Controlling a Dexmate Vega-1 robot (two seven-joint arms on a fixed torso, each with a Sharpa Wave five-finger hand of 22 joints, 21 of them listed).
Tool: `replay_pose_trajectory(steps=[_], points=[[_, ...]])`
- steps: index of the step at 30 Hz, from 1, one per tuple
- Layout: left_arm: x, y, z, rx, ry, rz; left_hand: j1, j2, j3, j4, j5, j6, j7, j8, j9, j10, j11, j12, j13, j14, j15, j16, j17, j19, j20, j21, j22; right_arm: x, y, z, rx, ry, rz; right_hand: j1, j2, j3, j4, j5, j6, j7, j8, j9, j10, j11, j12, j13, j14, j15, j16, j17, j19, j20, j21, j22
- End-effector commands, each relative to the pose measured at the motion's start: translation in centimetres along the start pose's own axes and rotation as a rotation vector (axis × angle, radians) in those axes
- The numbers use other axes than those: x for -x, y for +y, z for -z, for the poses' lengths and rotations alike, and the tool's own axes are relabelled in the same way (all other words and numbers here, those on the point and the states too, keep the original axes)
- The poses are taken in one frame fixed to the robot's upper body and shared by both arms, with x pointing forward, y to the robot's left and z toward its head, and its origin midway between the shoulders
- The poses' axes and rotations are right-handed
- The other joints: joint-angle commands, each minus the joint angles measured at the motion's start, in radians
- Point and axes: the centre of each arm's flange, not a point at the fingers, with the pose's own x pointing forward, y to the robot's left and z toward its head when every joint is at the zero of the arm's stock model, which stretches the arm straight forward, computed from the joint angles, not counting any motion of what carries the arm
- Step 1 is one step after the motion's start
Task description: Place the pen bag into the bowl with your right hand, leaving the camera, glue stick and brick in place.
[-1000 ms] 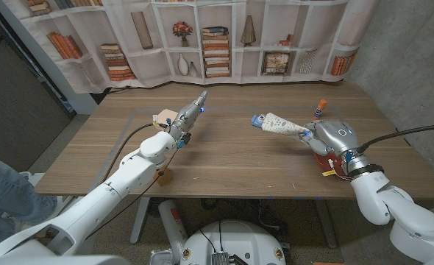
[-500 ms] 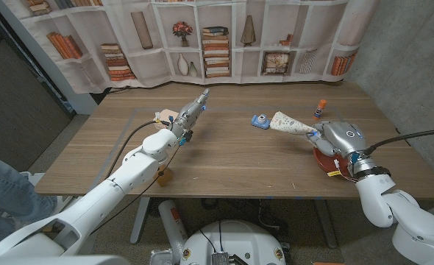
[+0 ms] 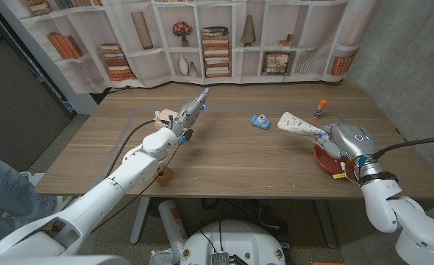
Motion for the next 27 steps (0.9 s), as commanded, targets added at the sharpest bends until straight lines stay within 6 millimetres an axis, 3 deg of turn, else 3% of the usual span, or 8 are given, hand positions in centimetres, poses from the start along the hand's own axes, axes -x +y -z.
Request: replay_pose_trajectory(steps=[1, 27], points=[[-0.1, -0.1, 0.1, 0.002, 0.002, -0.001, 0.003, 0.008, -0.004, -0.001, -0.001, -0.006, 0.0, -0.002, 0.005, -0.004, -0.002, 0.001, 0.004, -0.047, -0.003, -0.001, 0.005, -0.123, -0.011, 0.003, 0.006, 1.1, 0.2, 1.4, -0.005, 0.06, -0.008, 0.01, -0.003, 0.002, 0.002, -0.001, 0.01, -0.001, 0.0, 0.005, 0.014, 0.002, 0.002, 0.003, 0.009, -0.138, -0.003, 0.006, 0.002, -0.021, -0.001, 0.002], [-0.6, 0.3, 0.1, 0.002, 0.009, 0.003, 0.005, 0.01, -0.01, -0.001, -0.001, -0.007, -0.002, -0.003, 0.005, -0.005, -0.002, 0.0, 0.004, -0.047, -0.003, -0.001, 0.005, -0.123, -0.01, 0.003, 0.006, 3.0, 1.1, 3.6, -0.008, 0.187, -0.038, 0.015, -0.003, 0.004, 0.002, -0.001, 0.015, -0.001, 0.0, 0.005, 0.018, 0.0, -0.002, 0.006, 0.012, -0.138, -0.008, 0.009, -0.001, -0.024, -0.004, 0.002]])
